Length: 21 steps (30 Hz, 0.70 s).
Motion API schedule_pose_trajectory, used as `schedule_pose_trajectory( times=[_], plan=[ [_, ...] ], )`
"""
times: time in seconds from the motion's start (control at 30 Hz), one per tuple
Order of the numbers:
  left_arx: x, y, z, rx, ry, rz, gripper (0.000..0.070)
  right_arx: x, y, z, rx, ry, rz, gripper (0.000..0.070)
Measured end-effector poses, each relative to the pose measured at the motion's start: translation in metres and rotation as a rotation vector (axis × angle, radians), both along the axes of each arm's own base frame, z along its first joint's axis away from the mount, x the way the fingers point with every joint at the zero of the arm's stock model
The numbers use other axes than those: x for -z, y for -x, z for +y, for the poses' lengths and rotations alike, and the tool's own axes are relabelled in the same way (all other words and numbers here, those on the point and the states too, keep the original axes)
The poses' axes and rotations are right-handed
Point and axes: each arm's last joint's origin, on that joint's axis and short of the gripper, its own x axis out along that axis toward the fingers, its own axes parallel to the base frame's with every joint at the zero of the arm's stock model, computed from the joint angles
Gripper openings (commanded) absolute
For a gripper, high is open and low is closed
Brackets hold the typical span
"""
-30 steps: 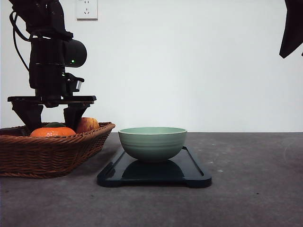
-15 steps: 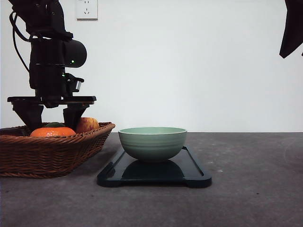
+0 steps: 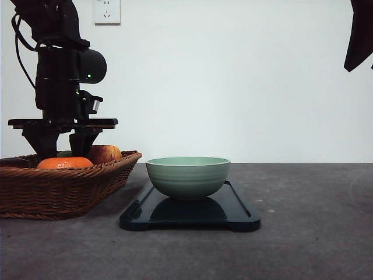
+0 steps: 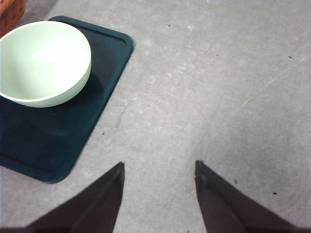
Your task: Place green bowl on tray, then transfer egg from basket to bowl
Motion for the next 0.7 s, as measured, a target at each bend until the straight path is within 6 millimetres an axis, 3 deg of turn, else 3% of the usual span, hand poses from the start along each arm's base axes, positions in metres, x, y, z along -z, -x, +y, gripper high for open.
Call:
schedule_pose_trajectory(
  times=[0.43, 0.7],
  plan=[
    [-0.007, 0.004, 0.001, 0.004, -0.004, 0.009, 0.0147, 0.000, 0.000, 0.000, 0.000, 0.002, 0.003, 0.0281],
    [-0.063, 0.021, 0.006, 0.010, 0.035, -0.145, 0.0147, 0.000, 0.000, 0.000, 0.000, 0.002, 0.003, 0.0282]
  ],
)
